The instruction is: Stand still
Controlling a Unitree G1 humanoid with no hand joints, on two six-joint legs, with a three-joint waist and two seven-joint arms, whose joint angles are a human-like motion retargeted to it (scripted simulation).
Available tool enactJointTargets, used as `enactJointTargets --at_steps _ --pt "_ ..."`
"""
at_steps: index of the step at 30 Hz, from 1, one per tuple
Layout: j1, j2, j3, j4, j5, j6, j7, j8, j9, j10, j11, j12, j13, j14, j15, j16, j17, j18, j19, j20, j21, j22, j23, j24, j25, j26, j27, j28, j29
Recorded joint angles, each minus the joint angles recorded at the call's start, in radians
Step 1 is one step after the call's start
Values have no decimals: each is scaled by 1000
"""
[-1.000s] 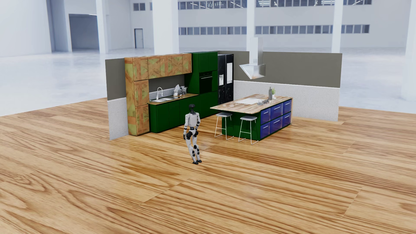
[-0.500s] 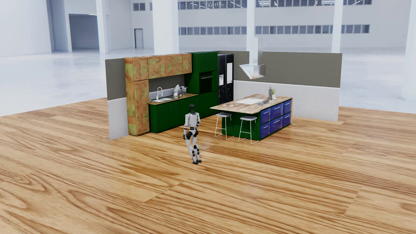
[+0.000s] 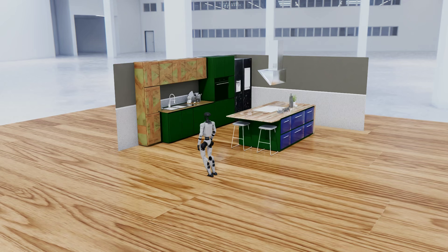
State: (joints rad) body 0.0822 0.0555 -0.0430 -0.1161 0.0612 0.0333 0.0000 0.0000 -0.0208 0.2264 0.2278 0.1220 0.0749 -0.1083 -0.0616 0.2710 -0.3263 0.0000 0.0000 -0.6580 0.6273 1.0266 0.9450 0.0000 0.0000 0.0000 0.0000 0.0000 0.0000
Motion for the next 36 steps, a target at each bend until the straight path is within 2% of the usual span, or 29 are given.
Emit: enactJointTargets --at_steps 15,26,28,36 --pt "-13 -13 1 1 -2 0 0 0 4 2 1 2 4 1 7 6 -8 0 0 -22 12 8 -6 0 0 0 0 0 0" --pt "-22 -35 4 -2 -21 -1 0 0 22 43 31 51 30 -32 33 14 -15 0 0 104 -101 -34 -40 0 0 0 0 0 0" --pt "-21 -27 -3 -11 -31 -5 0 0 16 23 13 66 54 -23 35 20 -23 0 0 79 -116 -40 -59 0 0 0 0 0 0" --pt "-26 -33 1 -14 -32 -11 0 0 11 20 14 108 104 -9 44 19 -30 0 0 113 -142 -58 -62 0 0 0 0 0 0"
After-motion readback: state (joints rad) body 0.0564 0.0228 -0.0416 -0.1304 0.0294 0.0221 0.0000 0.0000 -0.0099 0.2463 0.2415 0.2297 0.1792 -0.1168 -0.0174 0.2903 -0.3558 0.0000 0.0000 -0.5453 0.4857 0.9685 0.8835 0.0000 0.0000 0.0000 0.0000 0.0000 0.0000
